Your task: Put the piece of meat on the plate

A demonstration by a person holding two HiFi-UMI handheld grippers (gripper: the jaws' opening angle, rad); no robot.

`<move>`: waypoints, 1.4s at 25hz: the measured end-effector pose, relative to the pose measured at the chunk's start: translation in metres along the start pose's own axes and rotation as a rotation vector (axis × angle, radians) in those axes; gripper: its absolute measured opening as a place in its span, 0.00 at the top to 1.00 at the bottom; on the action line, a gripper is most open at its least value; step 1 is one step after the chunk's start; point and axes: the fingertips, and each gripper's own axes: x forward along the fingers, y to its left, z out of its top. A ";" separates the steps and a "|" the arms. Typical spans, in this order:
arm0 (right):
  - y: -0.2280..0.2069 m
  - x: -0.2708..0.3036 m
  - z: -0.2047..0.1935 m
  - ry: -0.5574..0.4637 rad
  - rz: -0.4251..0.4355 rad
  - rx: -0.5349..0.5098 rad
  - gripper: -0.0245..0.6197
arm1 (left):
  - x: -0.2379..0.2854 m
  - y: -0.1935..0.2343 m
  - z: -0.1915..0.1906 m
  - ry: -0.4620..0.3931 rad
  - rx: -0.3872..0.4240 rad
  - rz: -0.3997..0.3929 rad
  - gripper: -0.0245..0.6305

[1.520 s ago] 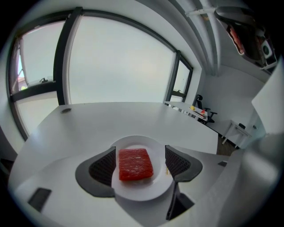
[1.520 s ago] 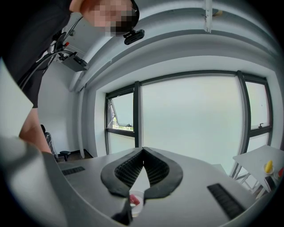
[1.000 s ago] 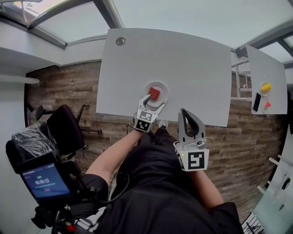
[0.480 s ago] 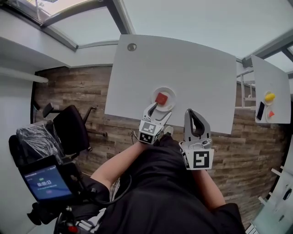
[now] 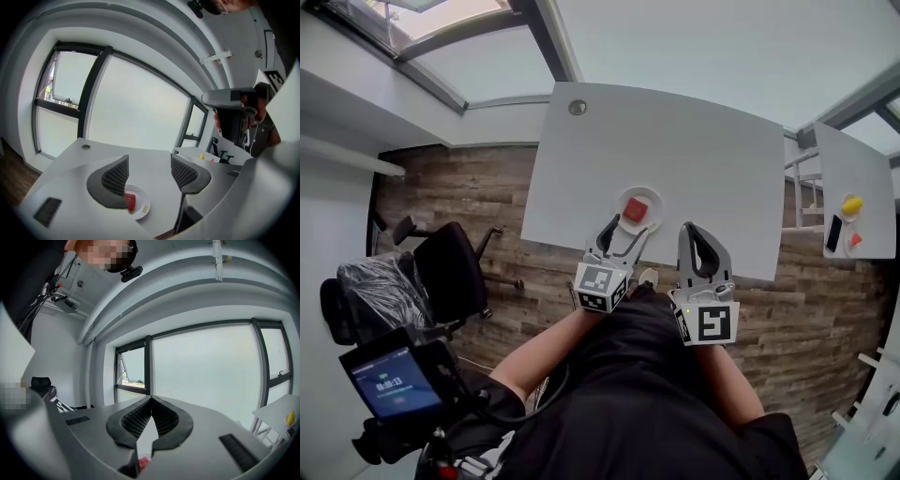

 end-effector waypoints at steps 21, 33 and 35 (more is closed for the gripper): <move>0.006 0.002 0.006 -0.013 0.008 -0.026 0.95 | -0.042 -0.017 0.075 -0.197 0.089 0.021 0.93; 0.020 0.009 0.014 -0.041 0.027 -0.027 0.95 | -0.062 -0.005 0.108 -0.302 0.169 0.113 0.95; 0.015 0.013 0.015 -0.042 0.015 -0.026 0.95 | -0.062 -0.003 0.113 -0.319 0.175 0.111 0.95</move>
